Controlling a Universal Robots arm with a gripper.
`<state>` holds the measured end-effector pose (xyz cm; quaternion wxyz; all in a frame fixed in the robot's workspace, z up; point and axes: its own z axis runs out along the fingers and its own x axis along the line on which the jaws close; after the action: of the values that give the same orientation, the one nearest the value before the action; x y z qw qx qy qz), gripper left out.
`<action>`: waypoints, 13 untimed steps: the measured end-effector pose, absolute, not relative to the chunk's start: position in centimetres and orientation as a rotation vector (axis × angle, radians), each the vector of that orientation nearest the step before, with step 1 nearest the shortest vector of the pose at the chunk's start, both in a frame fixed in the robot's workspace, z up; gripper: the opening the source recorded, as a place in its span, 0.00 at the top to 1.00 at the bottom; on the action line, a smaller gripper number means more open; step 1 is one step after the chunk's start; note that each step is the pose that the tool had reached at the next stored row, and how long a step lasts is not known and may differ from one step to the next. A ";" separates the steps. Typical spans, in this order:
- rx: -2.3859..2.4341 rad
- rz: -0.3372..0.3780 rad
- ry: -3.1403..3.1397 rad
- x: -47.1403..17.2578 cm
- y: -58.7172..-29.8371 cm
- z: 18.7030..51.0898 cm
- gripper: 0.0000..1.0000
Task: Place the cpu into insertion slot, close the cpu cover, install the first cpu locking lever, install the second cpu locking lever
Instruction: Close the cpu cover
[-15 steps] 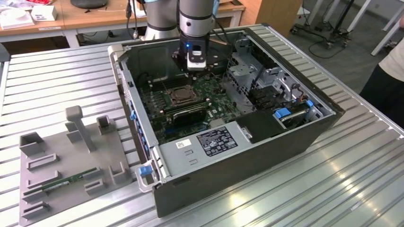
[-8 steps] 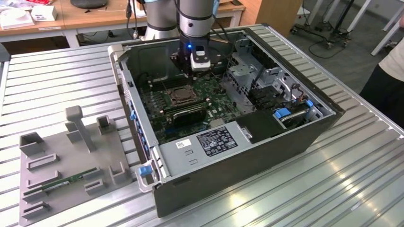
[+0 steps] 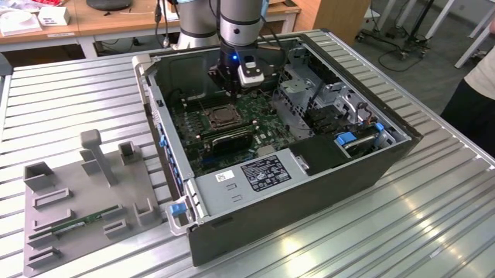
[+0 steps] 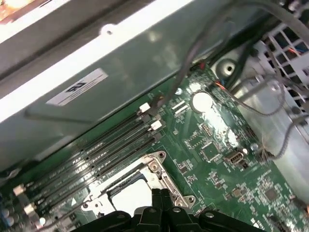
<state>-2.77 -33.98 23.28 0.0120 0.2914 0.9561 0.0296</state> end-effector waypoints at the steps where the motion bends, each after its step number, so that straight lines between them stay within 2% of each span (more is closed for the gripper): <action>1: 0.882 0.091 2.989 -2.8 -34.0 23.3 0.89; 13: 0.551 0.077 3.072 -2.8 -34.0 23.2 0.89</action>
<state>-2.77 -33.98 23.21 0.0099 0.1764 0.9839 0.0248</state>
